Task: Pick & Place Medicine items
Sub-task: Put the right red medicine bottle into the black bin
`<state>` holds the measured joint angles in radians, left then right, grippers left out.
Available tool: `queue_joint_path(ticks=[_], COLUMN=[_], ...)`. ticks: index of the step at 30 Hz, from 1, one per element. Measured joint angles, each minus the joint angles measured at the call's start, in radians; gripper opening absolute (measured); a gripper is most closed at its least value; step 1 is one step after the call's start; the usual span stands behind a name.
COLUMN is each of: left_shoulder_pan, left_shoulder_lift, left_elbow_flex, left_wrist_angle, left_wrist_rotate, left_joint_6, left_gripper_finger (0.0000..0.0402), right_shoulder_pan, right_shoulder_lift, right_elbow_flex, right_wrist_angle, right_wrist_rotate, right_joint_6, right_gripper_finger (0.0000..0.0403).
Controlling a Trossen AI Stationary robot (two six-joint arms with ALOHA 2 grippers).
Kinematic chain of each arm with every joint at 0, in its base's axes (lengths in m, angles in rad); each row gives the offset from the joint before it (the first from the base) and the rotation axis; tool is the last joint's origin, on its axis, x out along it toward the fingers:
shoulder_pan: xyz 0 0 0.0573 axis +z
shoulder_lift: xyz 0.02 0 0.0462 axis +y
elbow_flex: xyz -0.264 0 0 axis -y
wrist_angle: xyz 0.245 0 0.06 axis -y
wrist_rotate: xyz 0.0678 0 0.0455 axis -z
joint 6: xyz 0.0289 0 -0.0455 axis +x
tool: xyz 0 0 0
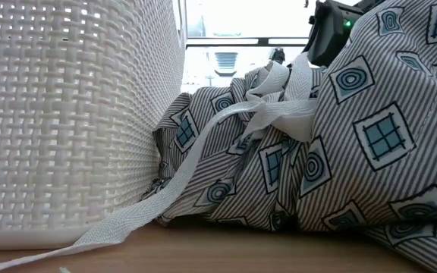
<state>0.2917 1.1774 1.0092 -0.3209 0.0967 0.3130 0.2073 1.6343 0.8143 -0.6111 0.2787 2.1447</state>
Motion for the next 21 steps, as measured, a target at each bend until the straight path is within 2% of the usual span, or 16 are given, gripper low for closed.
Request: queue_joint_path(ticks=[11,21], left_shoulder_pan=[0.000,0.000], left_shoulder_lift=[0.000,0.000], left_elbow_flex=[0.000,0.000], left_wrist_angle=[0.000,0.000], left_wrist_rotate=[0.000,0.000], left_joint_6=[0.000,0.000], left_gripper_finger=[0.0393,0.0393], right_shoulder_pan=[0.000,0.004], right_shoulder_lift=[-0.003,-0.024], right_elbow_flex=[-0.002,-0.003], right_wrist_angle=[-0.012,-0.017], right_wrist_rotate=[0.000,0.040], right_joint_6=[-0.010,-0.074], right_gripper_finger=[0.0135,0.0138])
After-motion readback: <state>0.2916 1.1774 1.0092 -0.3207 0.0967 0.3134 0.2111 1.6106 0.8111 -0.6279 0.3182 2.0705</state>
